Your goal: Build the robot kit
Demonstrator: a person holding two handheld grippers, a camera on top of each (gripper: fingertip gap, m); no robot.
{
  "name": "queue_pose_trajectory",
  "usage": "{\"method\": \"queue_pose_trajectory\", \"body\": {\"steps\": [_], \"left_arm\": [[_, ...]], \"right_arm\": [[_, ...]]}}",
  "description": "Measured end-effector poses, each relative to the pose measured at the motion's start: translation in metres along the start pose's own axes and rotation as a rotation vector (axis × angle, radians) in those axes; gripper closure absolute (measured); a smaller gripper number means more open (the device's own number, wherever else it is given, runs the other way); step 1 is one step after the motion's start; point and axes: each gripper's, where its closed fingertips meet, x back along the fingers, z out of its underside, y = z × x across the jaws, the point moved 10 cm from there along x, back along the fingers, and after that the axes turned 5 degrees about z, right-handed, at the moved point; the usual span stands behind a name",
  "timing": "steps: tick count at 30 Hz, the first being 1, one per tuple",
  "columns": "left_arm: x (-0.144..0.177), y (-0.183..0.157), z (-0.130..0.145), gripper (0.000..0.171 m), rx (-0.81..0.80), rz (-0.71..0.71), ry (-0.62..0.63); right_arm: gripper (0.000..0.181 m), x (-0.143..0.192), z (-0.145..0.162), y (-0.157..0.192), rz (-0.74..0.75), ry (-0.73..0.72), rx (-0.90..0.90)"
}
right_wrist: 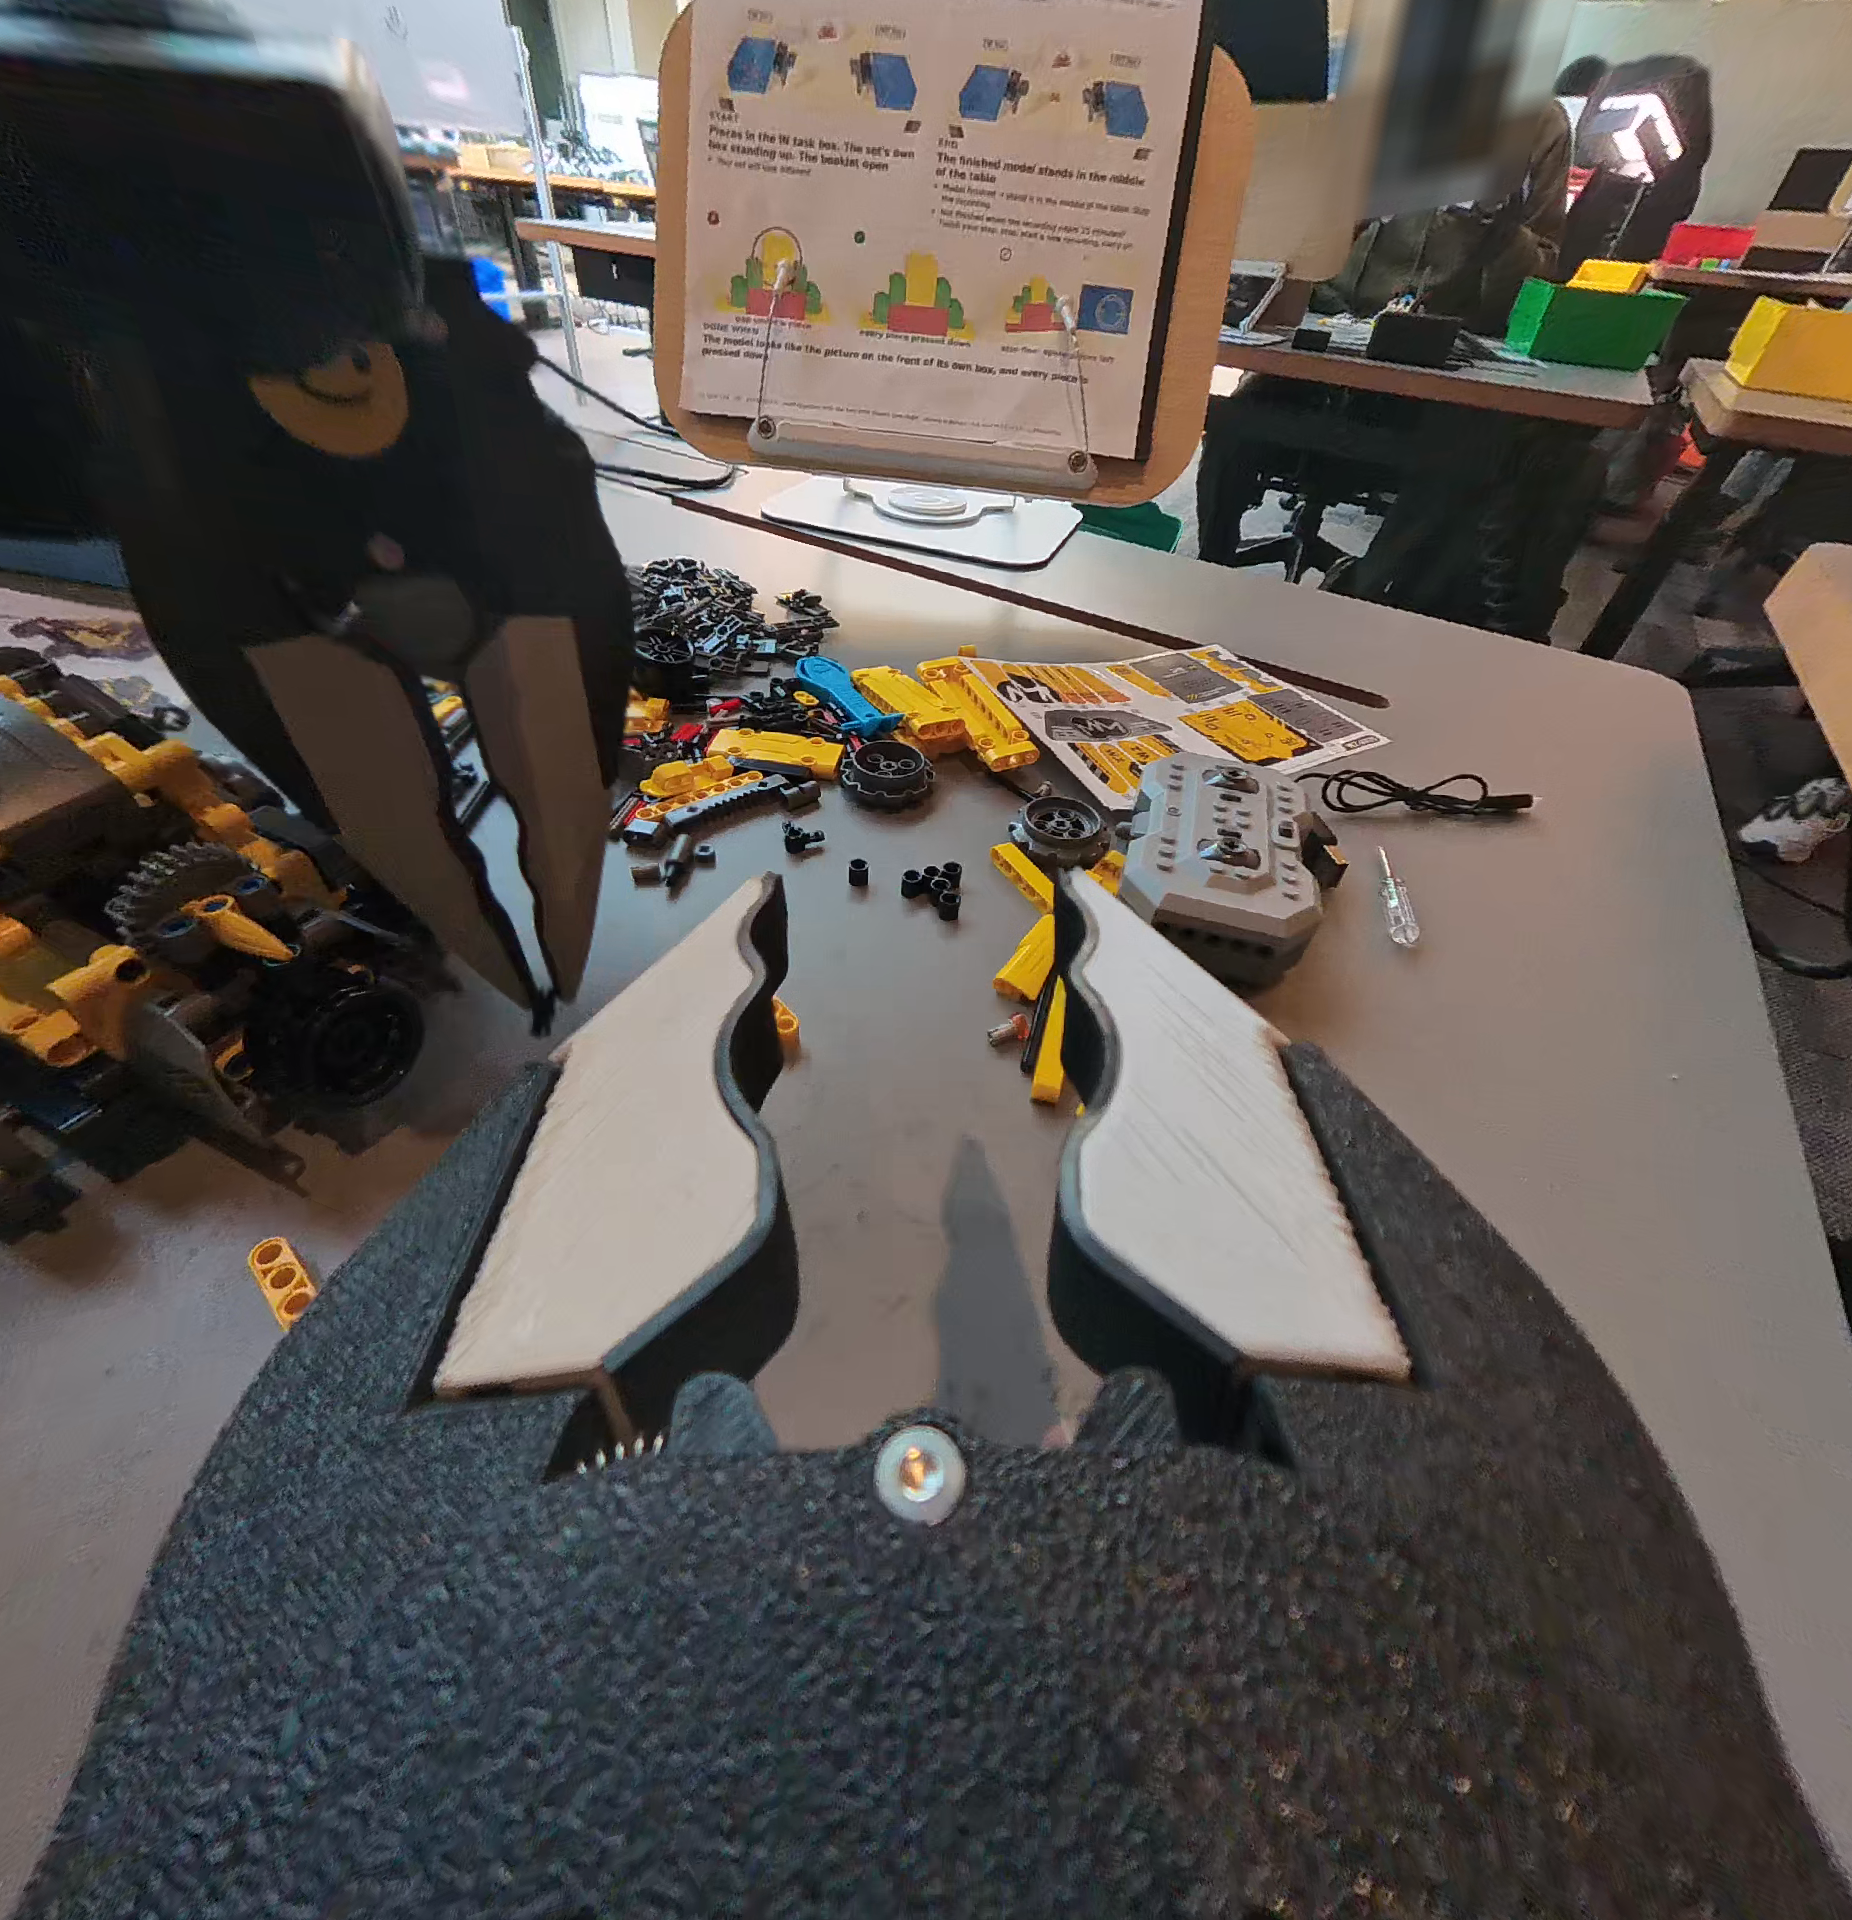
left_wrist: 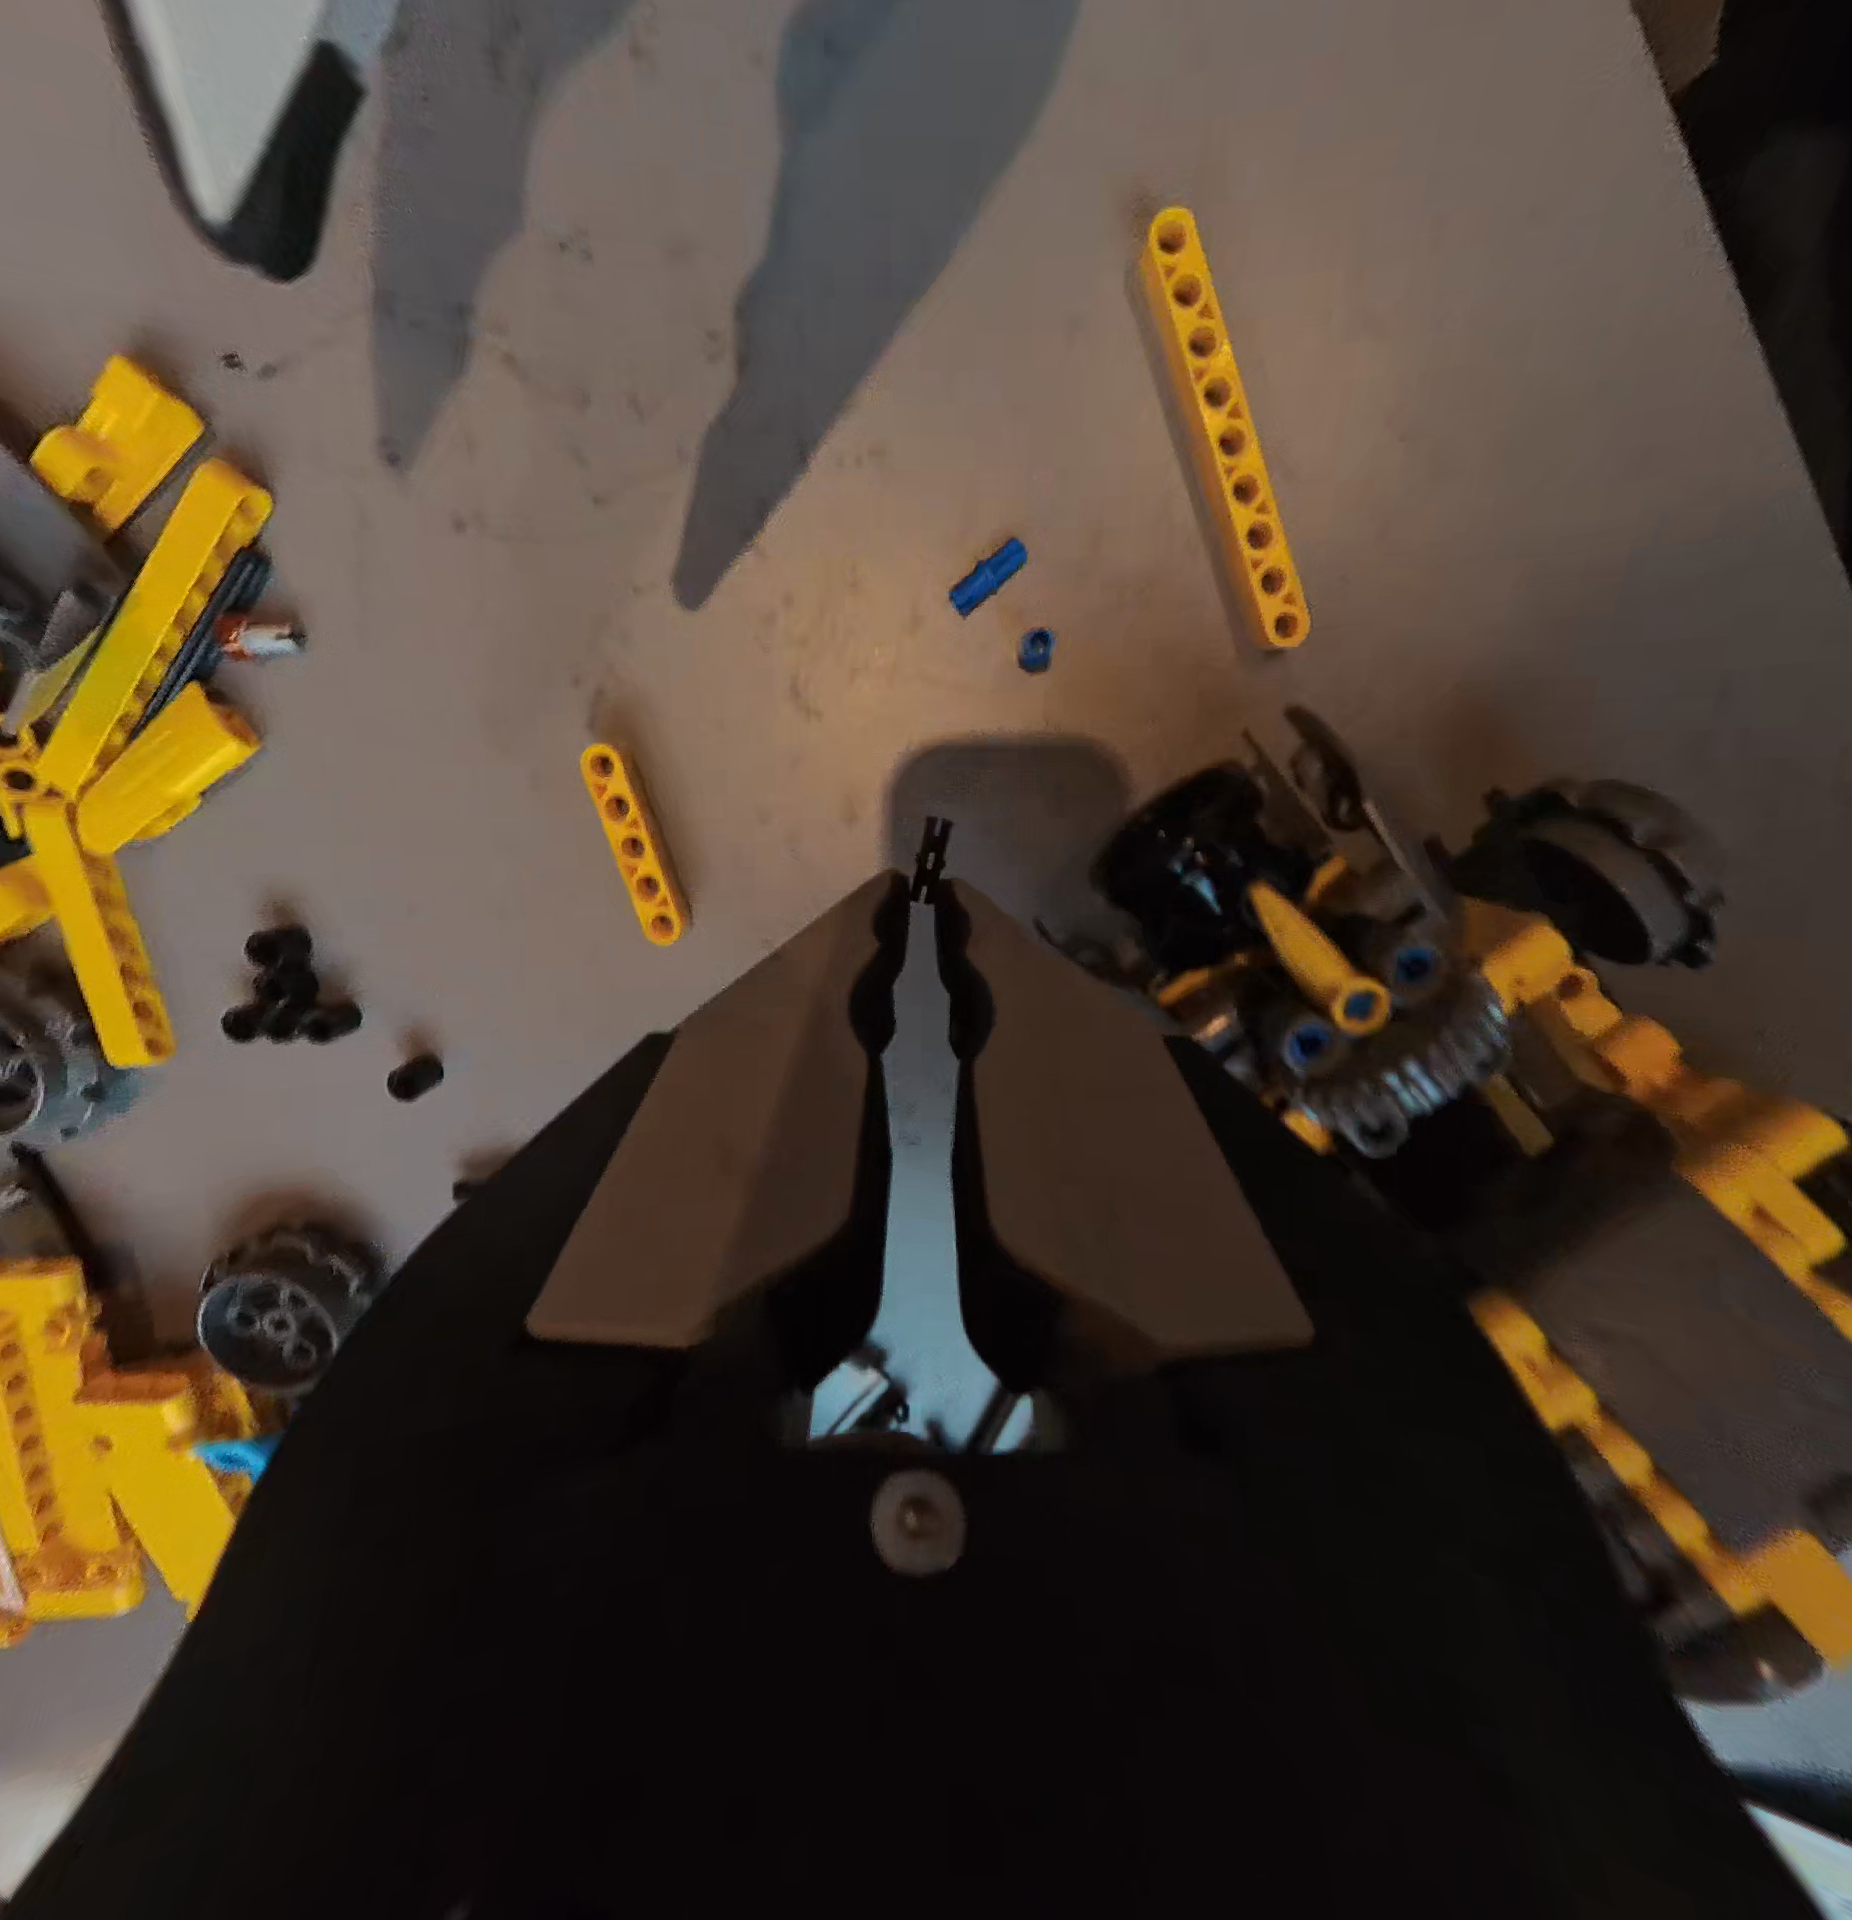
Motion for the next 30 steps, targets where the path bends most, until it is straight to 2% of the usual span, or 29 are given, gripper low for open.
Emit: {"method": "queue_pose_trajectory", "body": {"steps": [6, 20, 25, 30], "left_arm": [[-0.018, 0.011, -0.017, 0.169, -0.012, 0.049, -0.011], [-0.011, 0.014, -0.006, 0.157, 0.069, 0.077, -0.088], [0.015, 0.012, 0.002, 0.153, 0.108, 0.016, -0.129], [0.073, 0.004, 0.024, 0.156, 0.200, -0.164, -0.266]], "right_arm": [[0.130, 0.002, -0.001, -0.002, 0.000, -0.017, -0.015], [0.130, 0.001, 0.001, -0.004, -0.001, -0.009, -0.026], [0.131, 0.000, 0.002, -0.004, 0.008, 0.003, -0.024], [0.132, -0.001, 0.003, -0.006, 0.020, 0.011, -0.032]]}}
